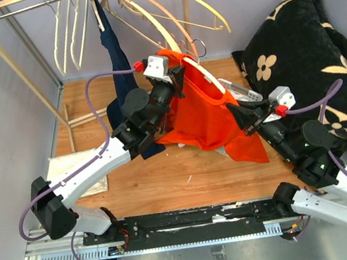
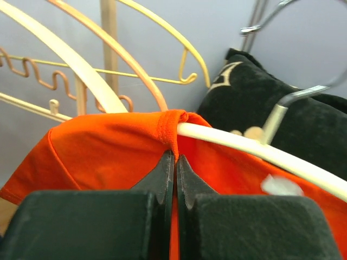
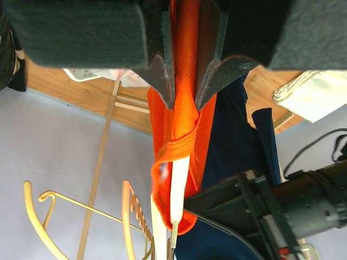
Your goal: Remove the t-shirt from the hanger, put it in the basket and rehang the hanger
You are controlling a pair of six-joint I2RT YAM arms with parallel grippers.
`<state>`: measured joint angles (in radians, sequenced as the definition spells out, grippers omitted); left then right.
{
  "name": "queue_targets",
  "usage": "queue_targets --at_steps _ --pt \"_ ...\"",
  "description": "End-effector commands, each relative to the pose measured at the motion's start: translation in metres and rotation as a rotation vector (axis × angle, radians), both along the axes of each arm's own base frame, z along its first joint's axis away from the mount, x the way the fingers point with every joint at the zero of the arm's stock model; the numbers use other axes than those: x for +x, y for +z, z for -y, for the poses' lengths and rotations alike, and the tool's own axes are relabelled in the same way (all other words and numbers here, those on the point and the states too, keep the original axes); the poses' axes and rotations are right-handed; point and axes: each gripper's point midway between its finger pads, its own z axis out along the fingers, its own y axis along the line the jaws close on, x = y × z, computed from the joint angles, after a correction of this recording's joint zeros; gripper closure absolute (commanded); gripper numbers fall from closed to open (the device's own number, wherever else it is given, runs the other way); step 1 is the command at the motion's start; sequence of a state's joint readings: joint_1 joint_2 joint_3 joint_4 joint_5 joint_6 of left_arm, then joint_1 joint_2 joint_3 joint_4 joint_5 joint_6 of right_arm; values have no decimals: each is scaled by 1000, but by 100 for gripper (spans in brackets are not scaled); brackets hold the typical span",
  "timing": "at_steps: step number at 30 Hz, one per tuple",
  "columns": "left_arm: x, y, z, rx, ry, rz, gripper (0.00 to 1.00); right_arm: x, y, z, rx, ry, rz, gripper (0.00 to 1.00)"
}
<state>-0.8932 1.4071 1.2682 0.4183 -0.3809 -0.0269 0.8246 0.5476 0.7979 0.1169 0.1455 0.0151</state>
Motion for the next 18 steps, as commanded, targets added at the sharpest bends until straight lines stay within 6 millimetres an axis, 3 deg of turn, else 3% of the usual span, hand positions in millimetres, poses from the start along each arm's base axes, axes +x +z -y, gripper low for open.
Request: queue_targets --at_steps 1,7,10,18 --pt "-41 39 5 -33 -197 140 99 5 16 5 41 -45 72 99" --pt "-88 23 21 30 -451 144 99 15 18 2 56 -80 129 99" --pt "-89 9 16 37 -444 101 100 16 18 -2 59 -76 165 99" --pt "-69 -22 0 66 -304 -14 98 16 20 -5 58 -77 256 99"
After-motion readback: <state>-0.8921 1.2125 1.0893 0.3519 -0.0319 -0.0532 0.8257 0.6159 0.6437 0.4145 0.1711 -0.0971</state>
